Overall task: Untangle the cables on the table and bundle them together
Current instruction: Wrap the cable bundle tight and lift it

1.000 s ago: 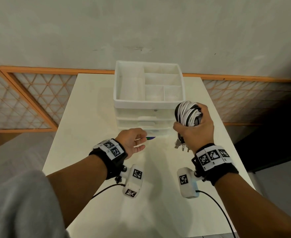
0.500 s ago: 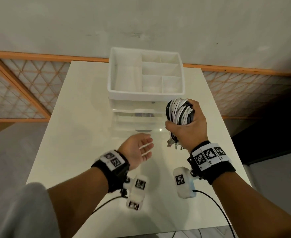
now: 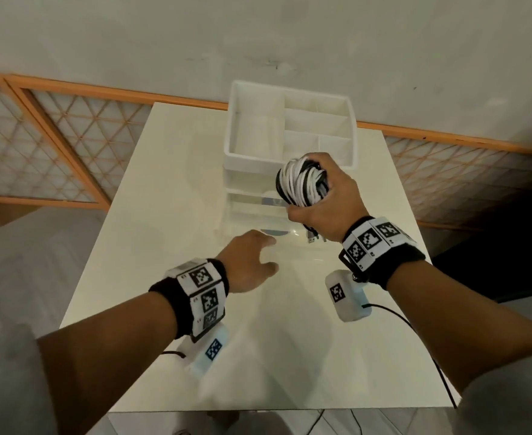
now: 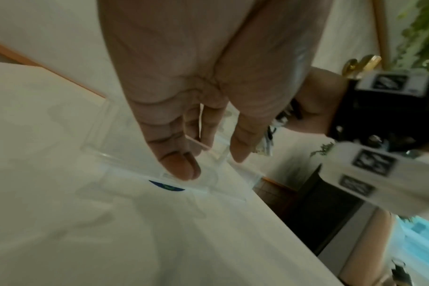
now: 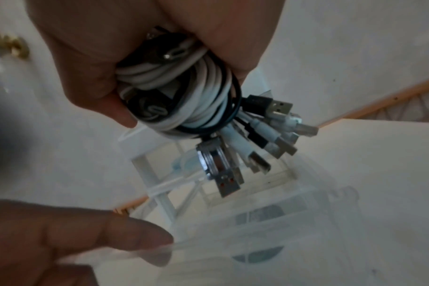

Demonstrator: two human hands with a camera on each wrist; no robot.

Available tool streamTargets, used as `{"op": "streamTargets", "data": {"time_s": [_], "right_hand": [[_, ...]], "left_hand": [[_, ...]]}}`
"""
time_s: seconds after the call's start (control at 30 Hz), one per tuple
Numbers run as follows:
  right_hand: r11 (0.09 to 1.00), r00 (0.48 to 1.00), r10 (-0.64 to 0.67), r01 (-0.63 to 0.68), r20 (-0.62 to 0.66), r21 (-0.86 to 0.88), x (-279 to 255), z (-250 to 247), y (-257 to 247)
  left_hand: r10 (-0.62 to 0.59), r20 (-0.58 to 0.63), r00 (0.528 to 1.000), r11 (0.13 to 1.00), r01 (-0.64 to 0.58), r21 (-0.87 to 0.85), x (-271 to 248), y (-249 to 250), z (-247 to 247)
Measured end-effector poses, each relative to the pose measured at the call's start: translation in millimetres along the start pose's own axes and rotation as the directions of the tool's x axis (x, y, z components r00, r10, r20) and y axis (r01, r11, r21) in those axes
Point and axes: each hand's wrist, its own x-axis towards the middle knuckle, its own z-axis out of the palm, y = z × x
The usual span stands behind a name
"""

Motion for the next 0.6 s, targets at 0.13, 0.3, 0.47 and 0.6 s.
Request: {"op": "streamTargets", "data": {"time_s": [0.13,0.3,0.47,0.6], "right_hand": [[0.968,0.972,0.051,0.008,0.229,-0.25,11.5,15.3,5.7],[0.868,0.915,0.124,0.087,0.384,-0.488,23.1,37.4,15.7],[0.736,0.848,0.208,0.192,0.487,-0.649,34.5,54.2,19.3],[0.712,0.819,0.241,0.215,0.521,-0.668,31.8,62.4,26.4]], "left_hand": [[0.065,-0.013,0.998,0.998,-0.065,-0.001,-8.0,0.5,2.8],[0.035,-0.281,0.959,0.99,-0.071,-0.121,-9.6,-0.3,0.5],[0.085,-0.518,0.851,0.978,-0.171,-0.12,-5.0,1.8,-1.1],[0.106,-0.259,0.96,0.985,-0.067,0.157,6.4,-1.0,0.3]]}}
